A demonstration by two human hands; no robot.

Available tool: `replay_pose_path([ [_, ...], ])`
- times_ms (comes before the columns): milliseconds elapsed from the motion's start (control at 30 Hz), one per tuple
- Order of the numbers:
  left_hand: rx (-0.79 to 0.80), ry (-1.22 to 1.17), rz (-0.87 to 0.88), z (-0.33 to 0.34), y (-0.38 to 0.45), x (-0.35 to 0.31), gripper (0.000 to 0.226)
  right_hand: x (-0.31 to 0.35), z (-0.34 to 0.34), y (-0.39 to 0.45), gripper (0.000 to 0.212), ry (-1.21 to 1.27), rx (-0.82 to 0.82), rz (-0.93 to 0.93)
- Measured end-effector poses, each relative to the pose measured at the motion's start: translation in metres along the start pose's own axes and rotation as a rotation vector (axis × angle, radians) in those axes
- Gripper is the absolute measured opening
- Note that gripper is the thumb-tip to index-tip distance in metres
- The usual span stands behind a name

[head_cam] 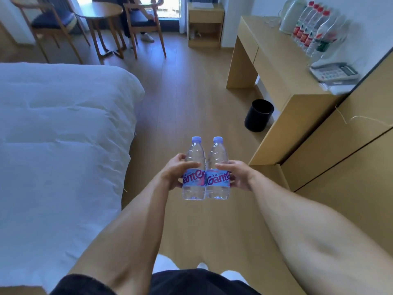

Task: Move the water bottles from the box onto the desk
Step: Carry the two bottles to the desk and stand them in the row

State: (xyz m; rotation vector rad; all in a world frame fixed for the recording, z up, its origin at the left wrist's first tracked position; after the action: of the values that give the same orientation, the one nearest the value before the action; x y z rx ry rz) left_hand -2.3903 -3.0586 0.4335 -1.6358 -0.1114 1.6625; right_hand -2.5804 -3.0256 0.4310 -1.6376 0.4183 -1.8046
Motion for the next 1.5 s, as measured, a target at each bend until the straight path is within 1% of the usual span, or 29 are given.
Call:
replay_pose_path([
  [133, 0.010, -0.002, 0.002, -0.019, 0.048, -0.035, 0.055, 0.038, -0.021, 0.043, 0.025, 0.002, 0.002, 0.002],
  [300, 0.038, 0.030, 0.002, -0.052, 0.123, -0.084, 0.053, 0.086, -0.051, 0.108, 0.030, 0.043, -0.042, -0.005],
  [467, 0.077, 0.076, 0.008, -0.094, 0.212, -0.148, 0.048, 0.151, -0.081, 0.181, 0.036, 0.088, -0.118, -0.036],
  [633, 0.117, 0.123, -0.004, -0.132, 0.286, -0.221, 0.043, 0.218, -0.104, 0.240, 0.047, 0.160, -0.183, -0.059],
  [733, 0.132, 0.149, -0.002, -0.147, 0.325, -0.259, 0.046, 0.253, -0.120, 0.270, 0.043, 0.198, -0.207, -0.077],
  [833, 0.158, 0.161, 0.003, -0.155, 0.360, -0.289, 0.047, 0.280, -0.138, 0.296, 0.035, 0.237, -0.225, -0.090],
  [900, 0.170, 0.171, 0.001, -0.159, 0.384, -0.308, 0.045, 0.296, -0.152, 0.313, 0.035, 0.251, -0.236, -0.100],
  [1000, 0.183, 0.190, -0.001, -0.163, 0.422, -0.332, 0.041, 0.316, -0.175, 0.341, 0.039, 0.264, -0.244, -0.105],
  [1167, 0.188, 0.227, -0.007, -0.169, 0.492, -0.377, 0.044, 0.354, -0.223, 0.396, 0.053, 0.273, -0.244, -0.110],
  [1367, 0.158, 0.259, -0.016, -0.176, 0.589, -0.447, 0.049, 0.420, -0.292, 0.470, 0.059, 0.308, -0.233, -0.117],
  [1500, 0.165, 0.263, -0.018, -0.170, 0.648, -0.495, 0.051, 0.469, -0.339, 0.501, 0.060, 0.307, -0.233, -0.130],
])
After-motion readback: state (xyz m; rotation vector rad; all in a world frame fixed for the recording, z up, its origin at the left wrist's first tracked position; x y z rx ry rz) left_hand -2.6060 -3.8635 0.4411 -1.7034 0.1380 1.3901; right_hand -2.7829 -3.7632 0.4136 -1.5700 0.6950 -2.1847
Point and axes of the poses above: each hand's wrist, its own y-axis towards the middle knuckle, its own z-axis out of the palm, x = y × z, the point moved 9 cm from there along y, towards the middle knuckle, and after that the axes turned 12 degrees about x, right-handed, at the moved point
